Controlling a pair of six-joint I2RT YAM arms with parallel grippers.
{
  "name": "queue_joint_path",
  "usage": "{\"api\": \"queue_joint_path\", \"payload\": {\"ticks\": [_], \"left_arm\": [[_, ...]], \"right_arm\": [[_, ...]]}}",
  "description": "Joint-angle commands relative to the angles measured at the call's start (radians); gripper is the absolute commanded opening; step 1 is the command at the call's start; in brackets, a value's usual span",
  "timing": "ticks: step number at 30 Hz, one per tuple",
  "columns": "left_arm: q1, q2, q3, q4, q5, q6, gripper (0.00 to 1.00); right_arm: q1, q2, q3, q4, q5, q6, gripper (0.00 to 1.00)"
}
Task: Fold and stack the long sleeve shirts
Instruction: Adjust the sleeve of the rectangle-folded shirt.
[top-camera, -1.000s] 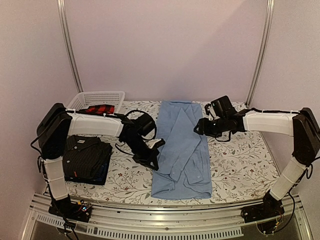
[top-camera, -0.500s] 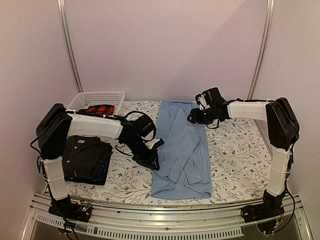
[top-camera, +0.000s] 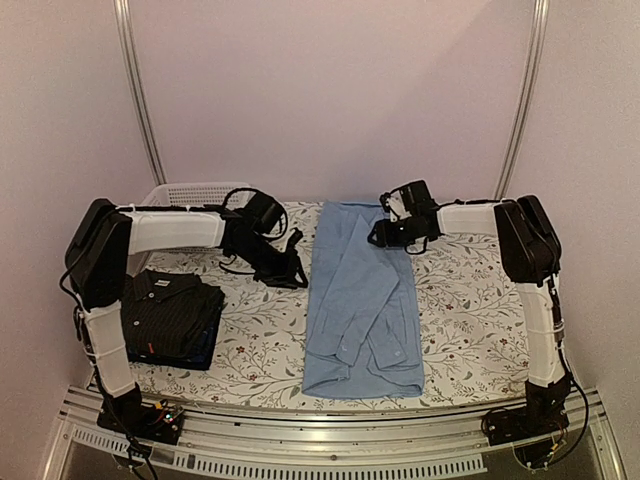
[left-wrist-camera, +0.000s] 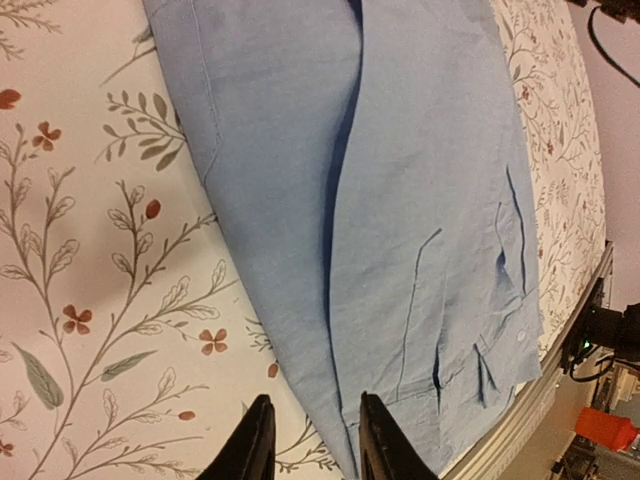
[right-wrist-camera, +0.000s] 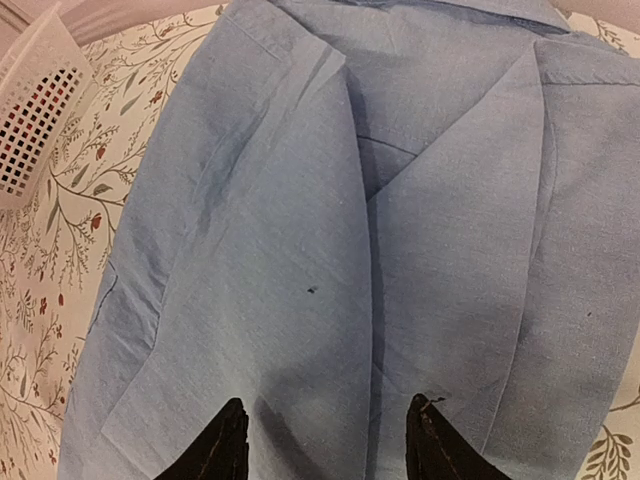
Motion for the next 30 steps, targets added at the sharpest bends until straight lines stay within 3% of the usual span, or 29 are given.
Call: {"api": "queue_joint_path", "payload": {"ticks": [1, 5, 9, 11, 16, 24, 25, 28, 30], "left_arm": [[0.022, 0.003, 0.021, 0.024, 0.005, 0.01, 0.29], [0.037, 0.004, 0.014, 0.031, 0.013, 0.012, 0.29], [0.049, 0.001, 0.007, 0.039, 0.018, 0.013, 0.28], [0.056, 0.004, 0.005, 0.045, 0.02, 0.012, 0.28], [0.064, 0.02, 0.019, 0.059, 0.026, 0.005, 0.28], [0.073, 0.07, 0.048, 0.089, 0.042, -0.013, 0.28], [0.072, 0.074, 0.05, 0.09, 0.044, -0.013, 0.27], [0.073, 0.075, 0.05, 0.095, 0.05, -0.013, 0.27], [0.072, 0.076, 0.05, 0.097, 0.052, -0.013, 0.27]], "right_arm": [[0.002, 0.05, 0.063, -0.005, -0.032, -0.031, 0.49], [0.0, 0.097, 0.133, -0.033, -0.042, -0.042, 0.36], [0.0, 0.141, 0.209, -0.062, -0.048, -0.05, 0.08], [0.0, 0.167, 0.261, -0.083, -0.044, -0.057, 0.0], [-0.001, 0.235, 0.376, -0.127, -0.019, -0.067, 0.0], [-0.001, 0.257, 0.426, -0.147, 0.026, -0.047, 0.0], [-0.002, 0.256, 0.425, -0.163, 0.031, -0.044, 0.05], [-0.001, 0.237, 0.414, -0.212, 0.077, -0.045, 0.35], [-0.001, 0.204, 0.41, -0.25, 0.122, -0.048, 0.47]]}}
